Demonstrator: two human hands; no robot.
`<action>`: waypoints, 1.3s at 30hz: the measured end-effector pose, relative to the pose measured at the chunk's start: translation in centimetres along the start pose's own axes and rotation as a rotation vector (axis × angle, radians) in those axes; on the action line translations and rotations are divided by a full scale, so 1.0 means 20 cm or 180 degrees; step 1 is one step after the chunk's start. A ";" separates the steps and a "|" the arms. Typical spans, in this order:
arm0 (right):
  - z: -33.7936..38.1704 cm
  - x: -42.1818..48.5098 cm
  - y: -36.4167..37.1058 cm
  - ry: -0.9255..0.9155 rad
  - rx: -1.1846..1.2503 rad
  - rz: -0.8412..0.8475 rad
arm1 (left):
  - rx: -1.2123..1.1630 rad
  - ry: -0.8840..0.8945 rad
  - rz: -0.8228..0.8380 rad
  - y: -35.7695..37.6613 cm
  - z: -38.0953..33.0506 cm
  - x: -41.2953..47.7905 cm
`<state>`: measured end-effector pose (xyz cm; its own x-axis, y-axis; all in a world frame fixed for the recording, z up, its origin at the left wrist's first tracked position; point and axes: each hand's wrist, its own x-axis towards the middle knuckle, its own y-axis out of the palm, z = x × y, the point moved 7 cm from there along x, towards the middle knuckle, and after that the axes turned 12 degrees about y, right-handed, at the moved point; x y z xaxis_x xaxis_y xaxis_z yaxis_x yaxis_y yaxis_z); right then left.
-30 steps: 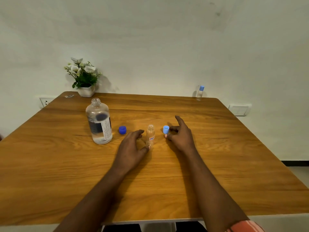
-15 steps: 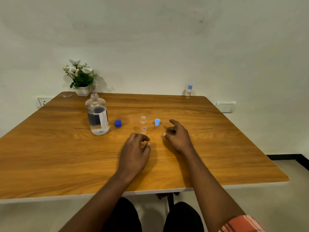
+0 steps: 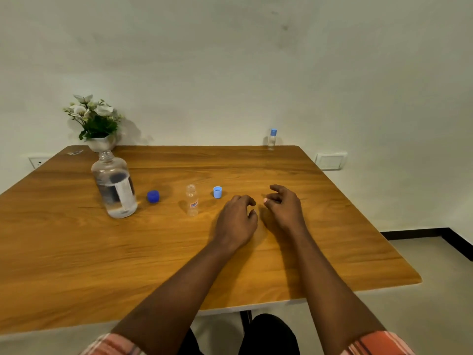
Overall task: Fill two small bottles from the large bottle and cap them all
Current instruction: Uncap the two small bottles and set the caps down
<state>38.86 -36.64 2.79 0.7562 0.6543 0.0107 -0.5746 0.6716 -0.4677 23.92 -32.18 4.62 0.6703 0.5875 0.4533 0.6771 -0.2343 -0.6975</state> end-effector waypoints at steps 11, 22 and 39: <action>-0.09 0.62 -0.12 0.0328 -0.0073 -0.0482 | 0.0547 -0.0195 0.0064 0.20 0.15 0.65; -0.04 1.39 -0.01 0.0164 -0.0315 -0.0678 | 0.1407 -0.0048 0.0295 0.45 0.47 1.41; 0.02 1.62 0.08 -0.0121 -0.0254 -0.0553 | 0.1296 -0.0155 0.0339 0.45 0.66 1.49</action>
<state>62.31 -14.24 2.75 0.8285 0.5446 0.1301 -0.4086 0.7470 -0.5245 46.07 -6.63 4.54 0.7084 0.6148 0.3468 0.4230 0.0235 -0.9058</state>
